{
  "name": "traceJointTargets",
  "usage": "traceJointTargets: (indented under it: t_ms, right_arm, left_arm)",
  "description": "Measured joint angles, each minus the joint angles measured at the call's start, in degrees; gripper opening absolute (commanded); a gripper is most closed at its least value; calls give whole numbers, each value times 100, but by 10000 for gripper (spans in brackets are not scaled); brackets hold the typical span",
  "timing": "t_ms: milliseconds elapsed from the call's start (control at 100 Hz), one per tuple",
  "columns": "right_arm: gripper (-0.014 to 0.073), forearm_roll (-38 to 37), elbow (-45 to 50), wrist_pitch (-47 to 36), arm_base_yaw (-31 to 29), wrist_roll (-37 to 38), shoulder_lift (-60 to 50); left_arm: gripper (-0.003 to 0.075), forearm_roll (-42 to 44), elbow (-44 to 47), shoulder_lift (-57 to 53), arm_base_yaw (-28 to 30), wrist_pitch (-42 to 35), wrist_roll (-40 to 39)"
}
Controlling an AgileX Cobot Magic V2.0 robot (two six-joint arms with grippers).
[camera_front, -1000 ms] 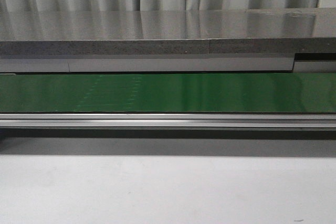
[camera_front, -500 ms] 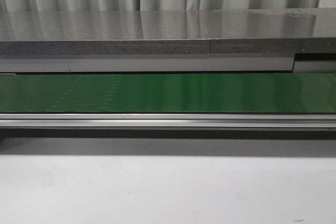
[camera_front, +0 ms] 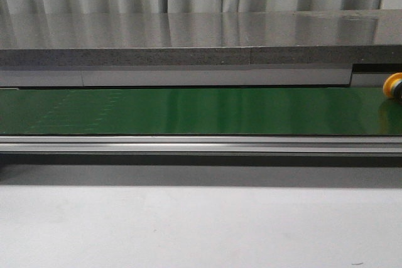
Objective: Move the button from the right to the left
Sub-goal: 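Lift the button and place it on the conveyor belt end near the green tray, then release the button and withdraw the right gripper while the belt carries it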
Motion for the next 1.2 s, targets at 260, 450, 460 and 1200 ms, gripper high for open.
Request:
traceJointTargets:
  t_ms: [260, 450, 460, 1200]
  right_arm:
    - [551, 28, 1332, -1469, 381, -190, -1291]
    - [550, 53, 2491, -2432, 901, -277, -2366]
    - [550, 53, 2530, -2479, 920, -277, -2405]
    - [419, 366, 4695, -2917, 1288, -288, -5764]
  left_arm:
    - [5, 0, 0, 0, 0, 0, 0]
    - [5, 0, 0, 0, 0, 0, 0]
    - [5, 0, 0, 0, 0, 0, 0]
    - [5, 0, 0, 0, 0, 2, 0]
